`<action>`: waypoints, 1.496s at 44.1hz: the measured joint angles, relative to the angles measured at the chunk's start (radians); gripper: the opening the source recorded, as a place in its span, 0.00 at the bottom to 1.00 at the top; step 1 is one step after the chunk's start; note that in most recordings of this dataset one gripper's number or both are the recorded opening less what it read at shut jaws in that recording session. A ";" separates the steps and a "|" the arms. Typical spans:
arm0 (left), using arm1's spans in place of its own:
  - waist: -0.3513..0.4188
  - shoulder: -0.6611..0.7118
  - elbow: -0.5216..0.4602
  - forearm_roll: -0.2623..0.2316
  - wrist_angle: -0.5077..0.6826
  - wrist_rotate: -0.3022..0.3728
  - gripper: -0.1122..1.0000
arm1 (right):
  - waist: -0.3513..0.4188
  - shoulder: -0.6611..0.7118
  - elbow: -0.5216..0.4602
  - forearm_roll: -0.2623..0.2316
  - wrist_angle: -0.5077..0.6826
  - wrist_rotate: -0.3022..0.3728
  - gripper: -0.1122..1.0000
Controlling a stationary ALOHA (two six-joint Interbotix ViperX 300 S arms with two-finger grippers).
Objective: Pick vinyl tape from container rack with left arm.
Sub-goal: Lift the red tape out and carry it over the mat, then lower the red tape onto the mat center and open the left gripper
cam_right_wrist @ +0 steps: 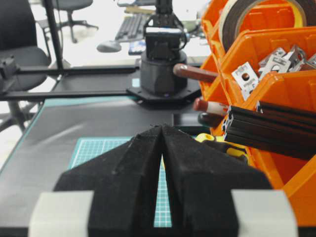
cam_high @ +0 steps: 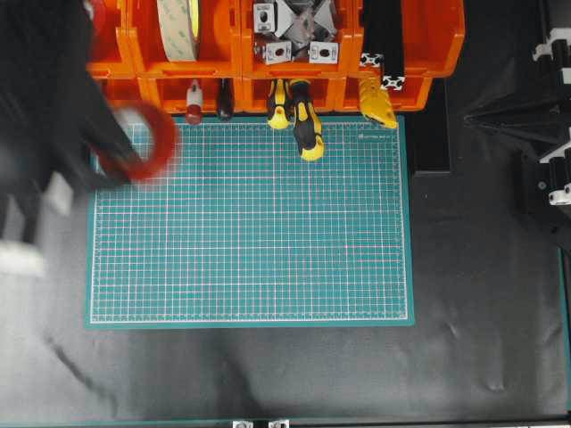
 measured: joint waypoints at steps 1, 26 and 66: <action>-0.012 0.005 0.017 -0.002 -0.025 -0.005 0.26 | 0.000 0.000 0.000 -0.002 0.000 0.002 0.09; -0.049 0.118 0.499 -0.002 -0.523 -0.051 0.26 | 0.000 -0.005 0.000 0.006 0.000 0.002 0.09; -0.032 0.267 0.534 -0.002 -0.584 -0.038 0.26 | 0.002 -0.006 -0.002 0.014 0.000 0.002 0.09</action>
